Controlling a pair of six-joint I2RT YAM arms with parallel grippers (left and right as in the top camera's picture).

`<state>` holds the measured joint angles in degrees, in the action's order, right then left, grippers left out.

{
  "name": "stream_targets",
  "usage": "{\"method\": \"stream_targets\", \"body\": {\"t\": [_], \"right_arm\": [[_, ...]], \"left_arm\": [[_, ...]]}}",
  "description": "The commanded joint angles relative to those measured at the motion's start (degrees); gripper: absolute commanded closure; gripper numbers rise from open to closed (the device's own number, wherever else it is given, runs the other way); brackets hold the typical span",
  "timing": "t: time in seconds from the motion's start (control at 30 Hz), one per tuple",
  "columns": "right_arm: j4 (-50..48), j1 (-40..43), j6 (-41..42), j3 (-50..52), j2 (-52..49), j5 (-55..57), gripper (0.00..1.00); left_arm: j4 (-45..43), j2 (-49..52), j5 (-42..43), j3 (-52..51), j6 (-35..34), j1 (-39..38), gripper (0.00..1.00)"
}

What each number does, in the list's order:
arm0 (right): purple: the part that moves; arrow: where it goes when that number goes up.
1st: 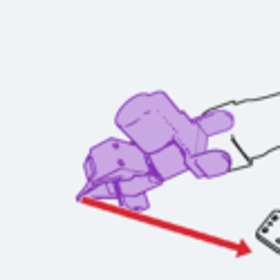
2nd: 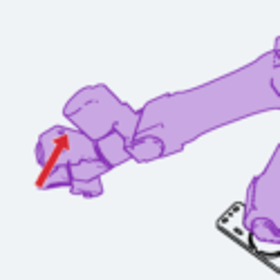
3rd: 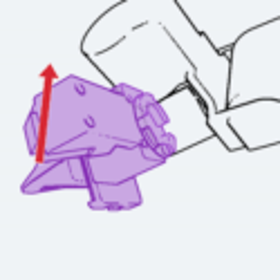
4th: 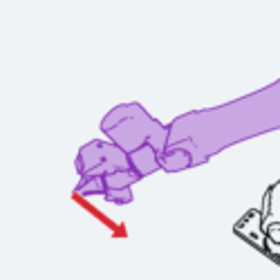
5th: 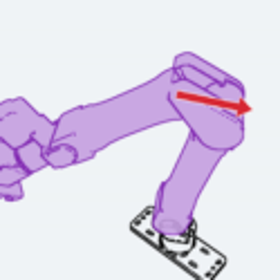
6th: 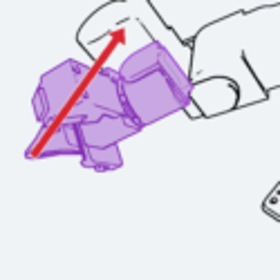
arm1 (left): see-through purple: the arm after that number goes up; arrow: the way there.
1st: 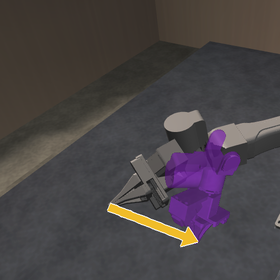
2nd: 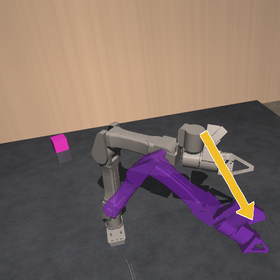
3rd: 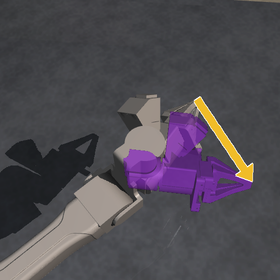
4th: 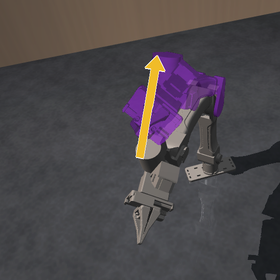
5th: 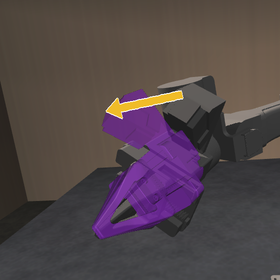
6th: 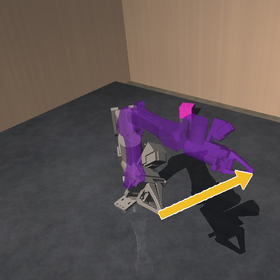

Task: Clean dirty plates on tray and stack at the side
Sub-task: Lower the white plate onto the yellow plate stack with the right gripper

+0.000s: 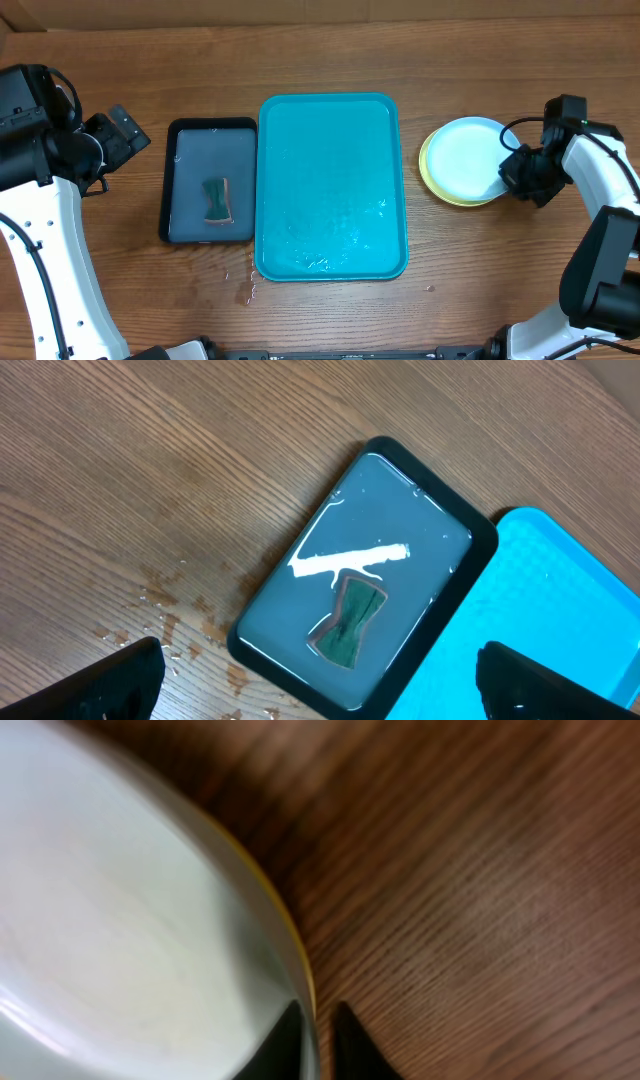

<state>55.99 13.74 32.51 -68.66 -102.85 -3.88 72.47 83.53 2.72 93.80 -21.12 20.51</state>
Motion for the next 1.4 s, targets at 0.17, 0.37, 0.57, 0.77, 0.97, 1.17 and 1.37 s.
{"method": "stream_targets", "body": {"t": [0.17, 0.37, 0.57, 0.77, 0.97, 1.17, 1.37], "right_arm": [[-0.8, -0.3, -3.0, 0.9, 1.8, 1.3, 0.33], [-2.9, -0.3, -5.7, 1.1, 1.8, 1.2, 0.42], [-5.6, -0.3, -6.0, 3.3, 1.8, 0.7, 0.44], [-13.9, -0.3, -14.2, 8.3, 1.8, -7.2, 0.54], [-18.1, -0.3, -21.1, 8.6, 1.8, -15.6, 0.58], [-18.1, -2.8, -24.1, 8.6, 1.8, -18.5, 0.56], [-18.4, -6.3, -24.0, 8.6, 1.8, -17.5, 0.52]], "left_arm": [[-0.1, -0.3, -0.3, 0.8, -1.2, 0.1, 0.0], [-0.1, -0.3, -0.3, 0.8, -1.2, 0.1, 0.0], [-0.1, -0.3, -0.3, 0.8, -1.2, 0.1, 0.0], [-0.1, -0.3, -0.3, 0.8, -1.2, 0.1, 0.0], [-0.1, -0.3, -0.3, 0.8, -1.2, 0.1, 0.0], [-0.1, -0.3, -0.3, 0.8, -1.2, 0.1, 0.0], [-0.1, -0.3, -0.3, 0.8, -1.2, 0.1, 0.0]]}}
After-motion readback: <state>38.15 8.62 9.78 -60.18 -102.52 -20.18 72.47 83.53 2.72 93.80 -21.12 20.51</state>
